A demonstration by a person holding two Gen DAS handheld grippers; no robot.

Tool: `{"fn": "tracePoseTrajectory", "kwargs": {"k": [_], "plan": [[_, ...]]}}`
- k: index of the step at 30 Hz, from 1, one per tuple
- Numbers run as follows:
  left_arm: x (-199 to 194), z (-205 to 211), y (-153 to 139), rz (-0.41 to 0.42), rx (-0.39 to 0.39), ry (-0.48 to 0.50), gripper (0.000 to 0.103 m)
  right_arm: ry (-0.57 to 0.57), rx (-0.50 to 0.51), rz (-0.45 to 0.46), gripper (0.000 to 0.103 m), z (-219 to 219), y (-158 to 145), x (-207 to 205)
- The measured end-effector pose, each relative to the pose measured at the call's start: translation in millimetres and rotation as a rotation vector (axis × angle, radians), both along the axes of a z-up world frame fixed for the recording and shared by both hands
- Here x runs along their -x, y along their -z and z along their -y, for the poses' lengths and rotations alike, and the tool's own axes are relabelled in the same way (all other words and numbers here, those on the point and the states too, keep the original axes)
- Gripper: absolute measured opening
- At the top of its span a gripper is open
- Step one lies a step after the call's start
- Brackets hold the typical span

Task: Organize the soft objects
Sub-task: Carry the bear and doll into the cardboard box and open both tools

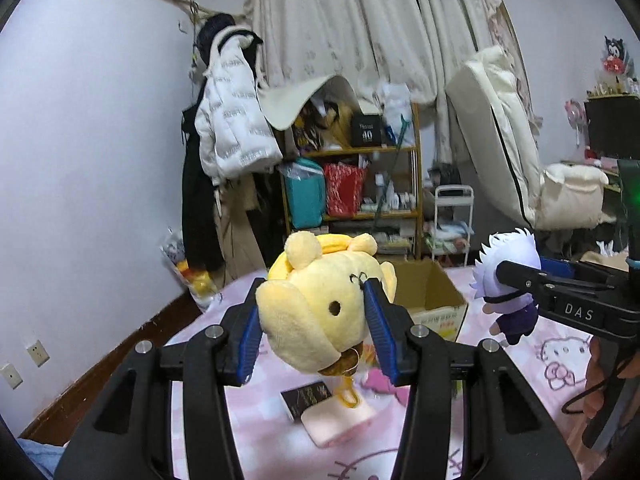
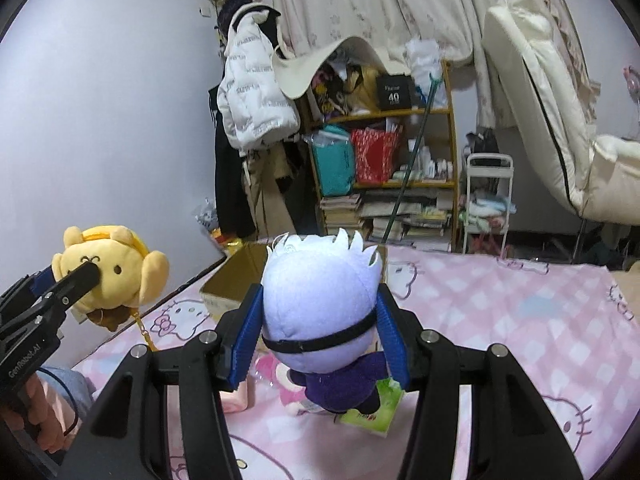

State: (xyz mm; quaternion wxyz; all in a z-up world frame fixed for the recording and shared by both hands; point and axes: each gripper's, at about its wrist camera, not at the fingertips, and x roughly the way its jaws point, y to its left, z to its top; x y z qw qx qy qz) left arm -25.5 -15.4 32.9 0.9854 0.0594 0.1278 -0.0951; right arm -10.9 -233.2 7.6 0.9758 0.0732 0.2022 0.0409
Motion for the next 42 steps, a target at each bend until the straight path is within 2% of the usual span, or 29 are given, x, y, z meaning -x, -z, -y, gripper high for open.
{"fn": "tracePoseTrajectory", "kwargs": {"k": [6,14,22,30,34,42], "plan": [[0,5,-23,0.073,0.007,-0.003,0.047,0.006,0.006,0.053,0.058,5,-26,-6],[-17,-1,-49,0.116,0.050,-0.026,0.048,-0.005,0.003,0.112,0.058,10,-63,-28],[-47,3,-59,0.140,0.050,-0.014,0.048,-0.022,-0.004,0.139,0.058,11,-74,-56],[-85,11,-41,0.108,0.042,0.008,0.049,-0.036,-0.021,0.130,0.059,11,-64,-89],[-110,12,-21,0.044,0.063,0.013,0.049,-0.039,-0.054,0.109,0.059,14,-46,-107],[-149,24,20,-0.086,0.033,0.034,0.049,-0.047,-0.071,0.039,0.060,18,-4,-137]]}}
